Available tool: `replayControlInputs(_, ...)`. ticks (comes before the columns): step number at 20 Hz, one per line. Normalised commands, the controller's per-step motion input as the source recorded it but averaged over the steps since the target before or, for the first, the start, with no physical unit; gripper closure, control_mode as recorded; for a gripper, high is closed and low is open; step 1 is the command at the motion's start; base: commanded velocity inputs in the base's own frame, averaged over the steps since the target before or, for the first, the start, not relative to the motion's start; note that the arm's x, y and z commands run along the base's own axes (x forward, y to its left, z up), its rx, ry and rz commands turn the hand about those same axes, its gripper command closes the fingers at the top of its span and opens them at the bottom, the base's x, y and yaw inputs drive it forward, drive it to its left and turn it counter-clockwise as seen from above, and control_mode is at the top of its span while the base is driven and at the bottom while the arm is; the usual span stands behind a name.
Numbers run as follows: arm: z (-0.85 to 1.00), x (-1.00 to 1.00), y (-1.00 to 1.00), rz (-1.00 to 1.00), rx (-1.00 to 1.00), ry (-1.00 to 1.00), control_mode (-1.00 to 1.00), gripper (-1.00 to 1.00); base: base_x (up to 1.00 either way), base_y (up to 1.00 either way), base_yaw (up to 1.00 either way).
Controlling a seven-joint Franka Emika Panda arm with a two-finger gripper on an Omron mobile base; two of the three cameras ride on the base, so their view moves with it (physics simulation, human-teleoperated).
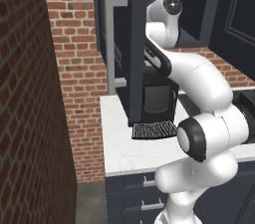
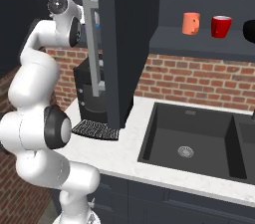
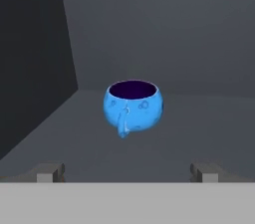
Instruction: Gather all objects into one cabinet and sort the glasses and bowls to opposite sides.
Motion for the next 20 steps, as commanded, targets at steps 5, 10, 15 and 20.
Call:
replayControlInputs(5,-0.13,0.34,0.00,0.00,0.00,0.00,-1.00,-1.00,0.00,0.00,0.00)
replayControlInputs(10,-0.25,0.18,0.00,0.00,0.00,0.00,-1.00,-1.00,0.00,0.00,0.00)
replayControlInputs(15,-0.13,0.21,0.00,0.00,0.00,0.00,-1.00,-1.00,0.00,0.00,0.00)
replayControlInputs(20,0.00,0.29,0.01,0.00,0.00,0.00,-1.00,-1.00,0.00,0.00,0.00)
